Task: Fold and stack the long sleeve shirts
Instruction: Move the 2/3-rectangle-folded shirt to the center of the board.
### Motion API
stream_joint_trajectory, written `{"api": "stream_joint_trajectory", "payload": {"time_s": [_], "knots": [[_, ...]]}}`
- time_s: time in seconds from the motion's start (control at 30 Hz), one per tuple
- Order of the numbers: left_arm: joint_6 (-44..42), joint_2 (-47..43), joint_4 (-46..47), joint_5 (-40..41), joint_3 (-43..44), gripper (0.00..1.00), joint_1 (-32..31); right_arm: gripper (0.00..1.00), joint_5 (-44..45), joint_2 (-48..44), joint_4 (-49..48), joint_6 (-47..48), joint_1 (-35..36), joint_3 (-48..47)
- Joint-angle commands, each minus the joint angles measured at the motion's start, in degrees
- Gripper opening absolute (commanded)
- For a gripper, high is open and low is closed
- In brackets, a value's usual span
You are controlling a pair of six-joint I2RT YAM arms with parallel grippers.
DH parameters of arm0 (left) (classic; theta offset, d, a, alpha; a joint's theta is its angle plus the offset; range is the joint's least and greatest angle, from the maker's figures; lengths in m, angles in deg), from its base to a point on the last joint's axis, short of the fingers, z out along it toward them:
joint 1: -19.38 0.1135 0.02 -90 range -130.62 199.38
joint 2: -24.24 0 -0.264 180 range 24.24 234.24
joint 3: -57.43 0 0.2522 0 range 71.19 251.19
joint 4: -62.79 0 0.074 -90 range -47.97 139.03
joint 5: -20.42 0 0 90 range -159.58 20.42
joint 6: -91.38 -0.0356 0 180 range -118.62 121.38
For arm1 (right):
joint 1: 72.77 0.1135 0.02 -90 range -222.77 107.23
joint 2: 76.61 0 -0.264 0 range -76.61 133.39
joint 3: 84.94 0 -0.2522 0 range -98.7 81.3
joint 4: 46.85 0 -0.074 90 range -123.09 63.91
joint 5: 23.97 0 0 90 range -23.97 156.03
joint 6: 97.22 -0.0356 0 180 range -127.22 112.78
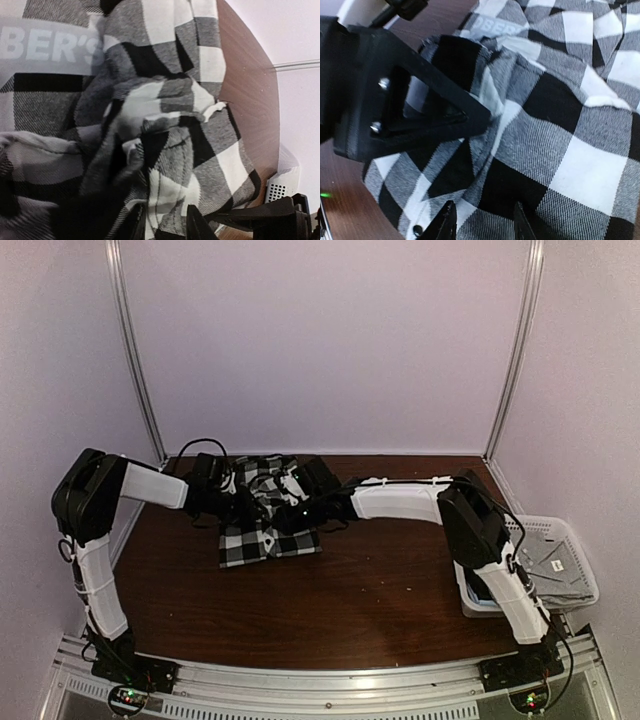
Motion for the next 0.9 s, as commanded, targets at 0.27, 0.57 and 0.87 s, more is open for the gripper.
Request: {"api": "stream_joint_trajectory", "payload": {"time_s": [0.27,0.57,0.87], "knots": [[-1.1,1.2,2.0,-1.8,-5.2,0.30,-0.7,0.44,9.4,2.0,8.8,5.3,3.0,3.1],[2.7,-12.9,0.8,0.6,-19.9,0.32,-9.7,0.45,1.3,-14.4,2.8,-0.7,7.5,28.9],[5.6,-32.7,-6.4,6.3,-28.3,0.40,-12.9,0.55,-0.9,-29.1,1.3,-7.0,8.7,38.7]]}}
